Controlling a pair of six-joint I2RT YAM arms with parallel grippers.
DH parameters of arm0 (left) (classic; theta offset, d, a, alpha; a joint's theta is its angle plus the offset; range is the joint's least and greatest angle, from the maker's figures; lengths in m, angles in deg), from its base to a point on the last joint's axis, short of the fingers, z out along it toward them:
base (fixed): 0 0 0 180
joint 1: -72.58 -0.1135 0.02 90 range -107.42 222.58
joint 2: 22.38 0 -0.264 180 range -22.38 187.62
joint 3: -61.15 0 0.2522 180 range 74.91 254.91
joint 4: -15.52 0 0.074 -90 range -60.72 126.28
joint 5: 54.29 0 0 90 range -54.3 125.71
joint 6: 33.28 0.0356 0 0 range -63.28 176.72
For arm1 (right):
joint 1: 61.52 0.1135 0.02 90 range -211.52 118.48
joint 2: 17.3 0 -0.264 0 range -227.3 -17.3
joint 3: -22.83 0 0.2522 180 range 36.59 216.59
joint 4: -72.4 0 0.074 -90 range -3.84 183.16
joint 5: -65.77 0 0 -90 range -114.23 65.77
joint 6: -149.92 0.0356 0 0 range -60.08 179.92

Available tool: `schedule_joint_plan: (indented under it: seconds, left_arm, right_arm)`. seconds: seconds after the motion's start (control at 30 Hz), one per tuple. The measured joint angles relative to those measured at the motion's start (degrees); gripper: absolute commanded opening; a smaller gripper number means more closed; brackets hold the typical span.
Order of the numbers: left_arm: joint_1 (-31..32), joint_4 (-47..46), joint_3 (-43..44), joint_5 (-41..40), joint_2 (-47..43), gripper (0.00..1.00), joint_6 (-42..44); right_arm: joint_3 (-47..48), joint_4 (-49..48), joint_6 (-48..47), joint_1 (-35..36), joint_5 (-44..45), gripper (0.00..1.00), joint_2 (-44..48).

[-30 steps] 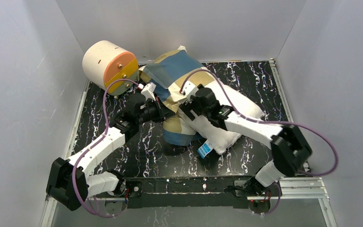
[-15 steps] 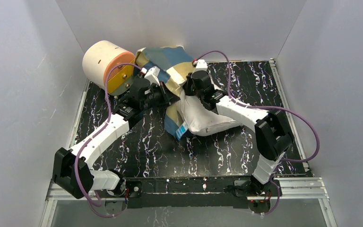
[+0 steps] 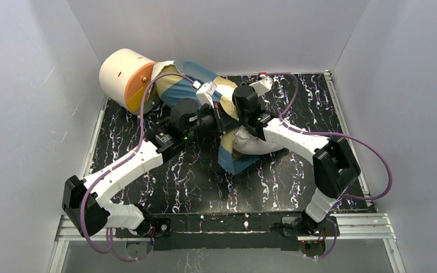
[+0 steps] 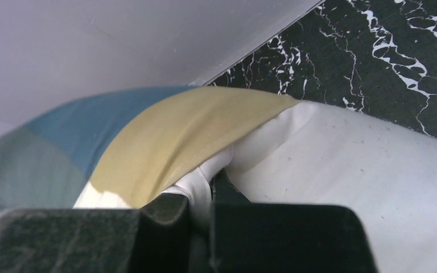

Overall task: Put the pillow into the pillowcase
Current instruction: Stuff the pillow into the pillowcase.

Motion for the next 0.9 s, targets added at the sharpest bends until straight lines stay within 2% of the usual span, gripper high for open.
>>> schedule_joint_plan:
  seconds: [0.2,0.3,0.43,0.67,0.73,0.8,0.83,0.9]
  left_arm:
    - [2.8,-3.3,0.1,-1.4,1.3,0.0,-2.8]
    - [3.5,-0.7,4.1,-0.2,4.4,0.0,-2.2]
    - [6.2,2.3,11.8,2.9,10.5,0.0,-1.5]
    - [8.5,-8.1,14.0,9.5,15.9,0.0,-8.5]
    - [9.1,-9.0,10.7,8.1,14.3,0.0,-8.3]
    - [9.4,-8.4,3.4,2.9,10.5,0.0,-7.5]
    - [9.4,-7.8,-1.4,0.7,8.2,0.04,-7.5]
    - [9.0,-6.7,-11.3,-2.9,3.8,0.09,-7.9]
  right_arm:
    - [-0.8,-1.6,2.0,-0.3,3.2,0.01,0.9]
    - [-4.4,-3.1,2.4,-1.5,4.1,0.01,3.8]
    - [-12.8,-3.3,3.3,-5.0,6.1,0.01,12.1]
    - [-17.5,3.2,-5.9,-9.7,10.9,0.01,23.8]
    - [-18.5,5.9,-8.9,-9.5,9.4,0.01,25.4]
    - [-20.7,8.2,-10.0,-7.9,5.8,0.01,27.1]
    - [-23.0,8.2,-10.1,-6.6,3.4,0.01,28.1]
    - [-27.9,8.4,-10.1,-4.4,-2.5,0.11,29.3]
